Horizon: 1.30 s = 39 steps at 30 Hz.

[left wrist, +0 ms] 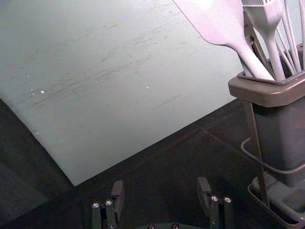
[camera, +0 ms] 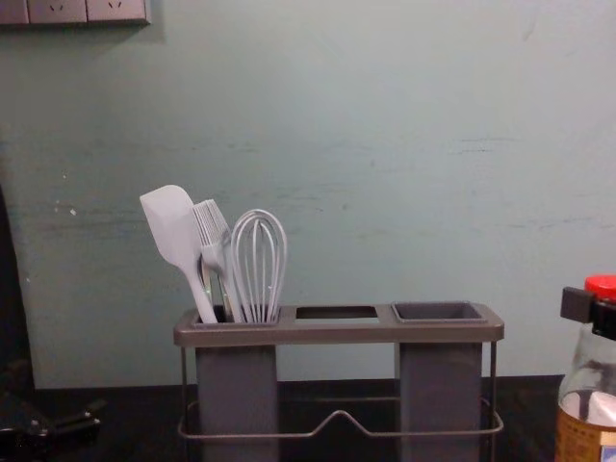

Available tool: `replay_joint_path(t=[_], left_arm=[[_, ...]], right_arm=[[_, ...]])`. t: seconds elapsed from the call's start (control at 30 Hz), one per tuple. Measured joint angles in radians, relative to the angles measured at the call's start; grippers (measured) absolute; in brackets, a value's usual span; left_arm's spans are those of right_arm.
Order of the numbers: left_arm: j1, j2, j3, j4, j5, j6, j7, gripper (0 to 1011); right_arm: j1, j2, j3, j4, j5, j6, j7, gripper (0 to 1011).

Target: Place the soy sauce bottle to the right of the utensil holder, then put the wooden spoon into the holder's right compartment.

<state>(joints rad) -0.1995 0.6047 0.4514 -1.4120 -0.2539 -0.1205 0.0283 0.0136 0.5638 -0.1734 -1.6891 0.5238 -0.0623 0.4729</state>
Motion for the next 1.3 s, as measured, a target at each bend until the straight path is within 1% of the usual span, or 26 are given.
replay_joint_path(t=[0.17,0.27,0.43,0.67,0.93,1.3], left_arm=[[0.0,0.0,0.0,0.0,0.0,0.0,0.0,1005],[0.0,0.0,0.0,0.0,0.0,0.0,0.0,1005],[0.0,0.0,0.0,0.0,0.0,0.0,0.0,1005],[0.0,0.0,0.0,0.0,0.0,0.0,0.0,1005],[0.0,0.0,0.0,0.0,0.0,0.0,0.0,1005],[0.0,0.0,0.0,0.0,0.0,0.0,0.0,1005]], right_arm=[[0.046,-0.011,-0.019,0.052,0.001,-0.011,0.015,390],[0.064,-0.017,-0.027,0.074,0.0,-0.014,0.018,390],[0.114,-0.033,-0.047,0.131,-0.004,-0.02,0.028,390],[0.16,-0.055,-0.064,0.189,-0.011,-0.031,0.031,390],[0.197,-0.081,-0.078,0.242,-0.021,-0.045,0.031,390],[0.22,-0.101,-0.088,0.274,-0.034,-0.047,0.024,392]])
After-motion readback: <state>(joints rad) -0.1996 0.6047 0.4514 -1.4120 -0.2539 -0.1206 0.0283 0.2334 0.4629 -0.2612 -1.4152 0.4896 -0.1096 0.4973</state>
